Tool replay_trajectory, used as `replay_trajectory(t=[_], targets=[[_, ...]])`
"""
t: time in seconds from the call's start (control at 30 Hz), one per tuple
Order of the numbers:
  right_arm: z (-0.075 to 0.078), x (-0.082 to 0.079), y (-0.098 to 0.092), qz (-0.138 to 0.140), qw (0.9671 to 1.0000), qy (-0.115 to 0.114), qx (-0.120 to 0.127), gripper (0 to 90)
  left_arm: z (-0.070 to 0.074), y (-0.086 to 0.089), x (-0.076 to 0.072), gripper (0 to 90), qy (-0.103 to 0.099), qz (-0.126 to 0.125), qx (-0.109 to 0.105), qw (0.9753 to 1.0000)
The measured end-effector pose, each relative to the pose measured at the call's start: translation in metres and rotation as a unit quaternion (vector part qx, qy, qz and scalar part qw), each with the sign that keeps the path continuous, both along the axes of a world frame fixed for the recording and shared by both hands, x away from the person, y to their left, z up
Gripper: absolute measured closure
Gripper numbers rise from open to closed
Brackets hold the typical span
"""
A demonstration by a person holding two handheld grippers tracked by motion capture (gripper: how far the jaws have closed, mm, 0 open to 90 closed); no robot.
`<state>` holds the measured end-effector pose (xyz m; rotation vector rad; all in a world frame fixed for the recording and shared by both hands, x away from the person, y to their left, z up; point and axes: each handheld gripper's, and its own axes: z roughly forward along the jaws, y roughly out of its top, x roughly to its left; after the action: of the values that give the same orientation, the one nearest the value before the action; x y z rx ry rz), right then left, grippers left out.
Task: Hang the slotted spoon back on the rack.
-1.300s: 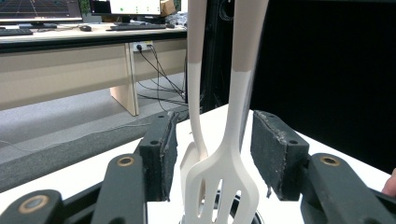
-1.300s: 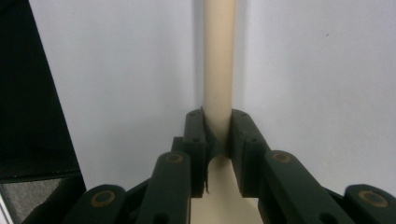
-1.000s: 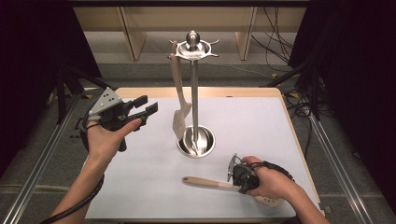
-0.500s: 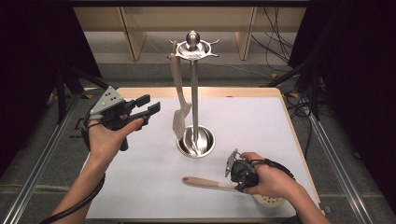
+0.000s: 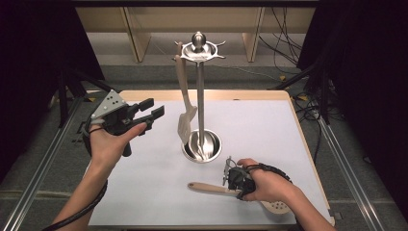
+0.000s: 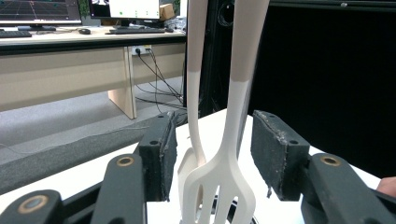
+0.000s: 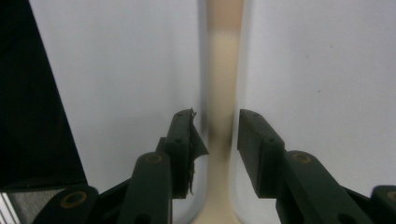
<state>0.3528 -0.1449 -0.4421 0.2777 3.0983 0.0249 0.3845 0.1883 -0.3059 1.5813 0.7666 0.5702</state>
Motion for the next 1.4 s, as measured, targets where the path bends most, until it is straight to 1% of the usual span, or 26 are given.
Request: replay_trajectory(t=[0.03, 0.07, 0.1, 0.13, 0.2, 0.27, 0.33, 0.4, 0.47, 0.6, 0.63, 0.67, 0.7, 0.83, 0.87, 0.93, 0.97, 1.0, 1.07, 1.13, 1.2, 1.23, 1.3, 1.33, 1.37, 1.4], targets=[[-0.002, 0.003, 0.001, 0.021, 0.9997, -0.010, 0.001, 67.2, 0.000, 0.000, 0.001, 49.7, 0.000, 0.000, 0.001, 1.0000], [-0.003, 0.002, 0.003, 0.008, 0.9999, -0.001, -0.010, 68.2, 0.000, 0.000, 0.001, 49.6, -0.002, 0.000, 0.001, 1.0000], [-0.006, 0.005, 0.004, 0.031, 0.9995, -0.005, -0.007, 69.5, 0.000, -0.001, 0.002, 49.6, -0.002, 0.000, 0.001, 1.0000], [-0.008, 0.002, 0.006, 0.006, 0.9997, 0.007, -0.024, 70.6, 0.001, -0.001, 0.002, 49.7, -0.002, -0.001, 0.002, 1.0000], [-0.012, 0.003, 0.008, 0.012, 0.9993, 0.004, -0.036, 73.1, 0.001, -0.003, 0.003, 49.7, -0.001, -0.003, 0.001, 1.0000], [-0.012, 0.002, 0.010, -0.003, 0.9992, 0.014, -0.039, 76.1, 0.000, -0.005, 0.005, 49.7, -0.001, -0.006, 0.003, 1.0000], [-0.012, 0.006, 0.011, 0.028, 0.9990, -0.003, -0.035, 78.6, -0.002, -0.007, 0.006, 49.7, 0.003, -0.008, 0.002, 1.0000], [-0.012, 0.005, 0.010, 0.027, 0.9990, -0.008, -0.034, 78.7, -0.003, -0.007, 0.006, 49.7, 0.005, -0.010, 0.005, 0.9999], [-0.011, 0.002, 0.009, 0.003, 0.9993, 0.002, -0.038, 78.9, -0.004, -0.007, 0.006, 49.6, 0.006, -0.010, 0.004, 0.9999], [-0.007, -0.002, 0.001, 0.010, 0.9998, -0.015, -0.005, 79.0, -0.003, -0.005, 0.005, 49.7, 0.005, -0.006, 0.000, 1.0000], [-0.004, -0.003, -0.002, 0.015, 0.9995, -0.024, 0.014, 79.0, -0.003, -0.005, 0.005, 49.7, 0.005, -0.005, 0.001, 1.0000], [-0.001, -0.006, -0.006, -0.005, 0.9993, -0.029, 0.023, 79.1, -0.003, -0.005, 0.006, 49.7, 0.004, -0.004, 0.001, 1.0000], [0.002, -0.006, -0.010, 0.001, 0.9983, -0.040, 0.042, 79.1, -0.003, -0.004, 0.006, 49.8, 0.003, -0.003, 0.001, 1.0000], [0.016, -0.012, -0.025, -0.026, 0.9921, -0.073, 0.098, 79.1, -0.003, -0.006, 0.006, 50.0, 0.001, -0.001, -0.001, 1.0000], [0.019, -0.015, -0.028, -0.046, 0.9885, -0.077, 0.122, 79.1, -0.003, -0.007, 0.006, 50.1, 0.000, -0.001, 0.000, 1.0000], [0.026, -0.017, -0.034, -0.061, 0.9819, -0.091, 0.154, 79.2, -0.003, -0.007, 0.005, 50.1, -0.001, -0.003, -0.001, 1.0000], [0.029, -0.018, -0.037, -0.066, 0.9778, -0.102, 0.171, 79.2, -0.003, -0.007, 0.004, 50.0, -0.002, -0.003, 0.000, 1.0000], [0.032, -0.019, -0.039, -0.076, 0.9717, -0.117, 0.191, 79.2, -0.004, -0.007, 0.004, 50.0, -0.002, -0.004, 0.000, 1.0000], [0.036, -0.021, -0.041, -0.091, 0.9638, -0.131, 0.214, 79.2, -0.005, -0.008, 0.002, 50.0, -0.001, -0.006, -0.001, 1.0000], [0.039, -0.020, -0.043, -0.090, 0.9556, -0.150, 0.237, 79.2, -0.006, -0.008, 0.001, 49.9, -0.001, -0.009, 0.002, 1.0000], [0.043, -0.022, -0.043, -0.106, 0.9495, -0.153, 0.252, 79.2, -0.006, -0.008, -0.001, 49.8, -0.003, -0.009, -0.002, 1.0000], [0.043, -0.023, -0.042, -0.123, 0.9410, -0.167, 0.267, 79.2, -0.006, -0.008, -0.001, 49.7, -0.006, -0.011, -0.001, 0.9999], [0.046, -0.023, -0.042, -0.123, 0.9328, -0.181, 0.287, 79.2, -0.004, -0.009, -0.003, 49.3, -0.012, -0.018, -0.003, 0.9998], [0.048, -0.022, -0.041, -0.129, 0.9258, -0.190, 0.300, 79.2, -0.003, -0.010, -0.005, 49.0, -0.013, -0.023, -0.007, 0.9996], [0.050, -0.022, -0.041, -0.135, 0.9216, -0.195, 0.307, 79.3, -0.002, -0.012, -0.006, 48.5, -0.016, -0.028, -0.007, 0.9994], [0.053, -0.022, -0.041, -0.149, 0.9179, -0.190, 0.315, 79.3, -0.001, -0.014, -0.007, 48.3, -0.019, -0.033, -0.008, 0.9992]])
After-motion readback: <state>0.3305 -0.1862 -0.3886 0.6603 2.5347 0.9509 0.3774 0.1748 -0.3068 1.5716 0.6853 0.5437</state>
